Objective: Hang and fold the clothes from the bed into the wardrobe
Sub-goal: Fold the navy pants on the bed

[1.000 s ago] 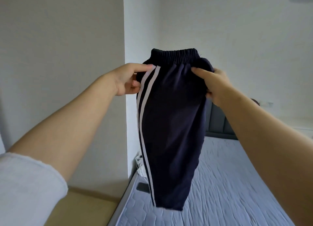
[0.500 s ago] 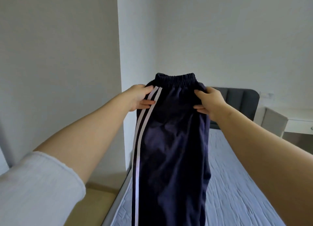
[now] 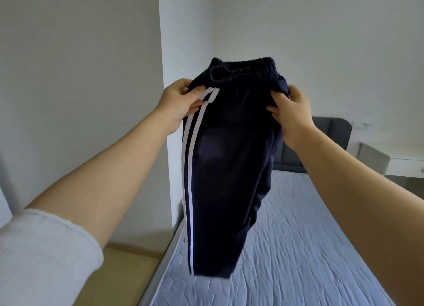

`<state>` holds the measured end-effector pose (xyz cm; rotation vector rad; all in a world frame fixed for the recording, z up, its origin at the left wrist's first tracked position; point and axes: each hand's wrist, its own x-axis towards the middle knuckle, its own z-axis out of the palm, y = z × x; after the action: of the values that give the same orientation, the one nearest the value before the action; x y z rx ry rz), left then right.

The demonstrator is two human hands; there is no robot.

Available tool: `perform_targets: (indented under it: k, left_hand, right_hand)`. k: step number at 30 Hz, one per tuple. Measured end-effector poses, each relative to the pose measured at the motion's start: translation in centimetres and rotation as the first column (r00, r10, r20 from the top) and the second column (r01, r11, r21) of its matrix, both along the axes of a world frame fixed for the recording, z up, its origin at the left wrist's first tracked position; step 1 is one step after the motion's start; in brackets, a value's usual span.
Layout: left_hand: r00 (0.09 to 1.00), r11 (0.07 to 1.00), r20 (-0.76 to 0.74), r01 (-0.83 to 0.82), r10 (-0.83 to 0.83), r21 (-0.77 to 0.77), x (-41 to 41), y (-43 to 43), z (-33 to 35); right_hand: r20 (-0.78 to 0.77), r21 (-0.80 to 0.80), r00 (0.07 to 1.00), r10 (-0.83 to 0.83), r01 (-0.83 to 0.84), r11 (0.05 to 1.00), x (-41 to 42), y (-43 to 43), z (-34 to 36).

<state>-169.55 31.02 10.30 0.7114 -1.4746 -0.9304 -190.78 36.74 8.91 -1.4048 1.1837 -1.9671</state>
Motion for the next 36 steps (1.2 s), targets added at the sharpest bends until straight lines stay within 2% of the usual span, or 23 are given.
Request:
perform_targets:
  k: [4,7,11,14,19,23,26,29,33,36]
  left_hand:
    - [1.000,0.998,0.026,0.015,-0.017,0.057,1.3,2.8,-2.1]
    - [0.993,0.993,0.117,-0.020,0.007,0.115,1.9,4.7,-5.8]
    - [0.959,0.965,0.281,-0.092,0.019,0.247,2.1,6.9,-14.4]
    - [0.932,0.917,0.361,-0.117,-0.031,0.380,2.1,8.8,-22.1]
    - [0.893,0.790,0.418,-0.132,-0.168,0.599,2.2,11.9,-33.3]
    - [0.866,0.681,0.438,-0.170,-0.243,0.712,2.3,14.5,-39.7]
    - [0.855,0.632,0.452,-0.205,-0.256,0.747,2.3,16.3,-42.7]
    - [0.833,0.615,0.488,-0.246,-0.261,0.749,2.2,16.7,-45.0]
    - [0.779,0.621,0.584,-0.346,-0.227,0.703,1.6,14.8,-47.2]
    - [0.821,0.522,0.521,-0.347,-0.233,0.779,0.7,12.8,-48.3]
  right_hand:
    - [0.029,0.022,0.999,0.015,-0.016,1.000,0.9,3.3,-1.8]
    - [0.052,0.084,0.998,-0.031,0.027,0.996,1.3,5.3,-5.5]
    - [0.046,0.297,0.995,-0.087,0.070,0.952,1.3,7.2,-14.4]
    - [0.071,0.485,0.991,-0.116,0.067,0.872,1.1,9.4,-22.1]
    - [0.063,0.729,0.991,-0.121,0.037,0.684,0.7,13.4,-32.8]
    - [0.032,0.859,0.996,-0.087,0.017,0.512,0.5,16.0,-38.9]
    - [0.037,0.916,0.997,-0.062,-0.009,0.400,0.3,17.5,-41.9]
    - [0.005,0.941,1.000,-0.015,0.000,0.337,0.1,17.5,-44.1]
    - [-0.157,0.933,0.986,0.057,0.129,0.337,0.0,15.7,-46.6]
    - [-0.185,0.947,0.979,0.085,0.154,0.281,0.0,13.7,-48.1]
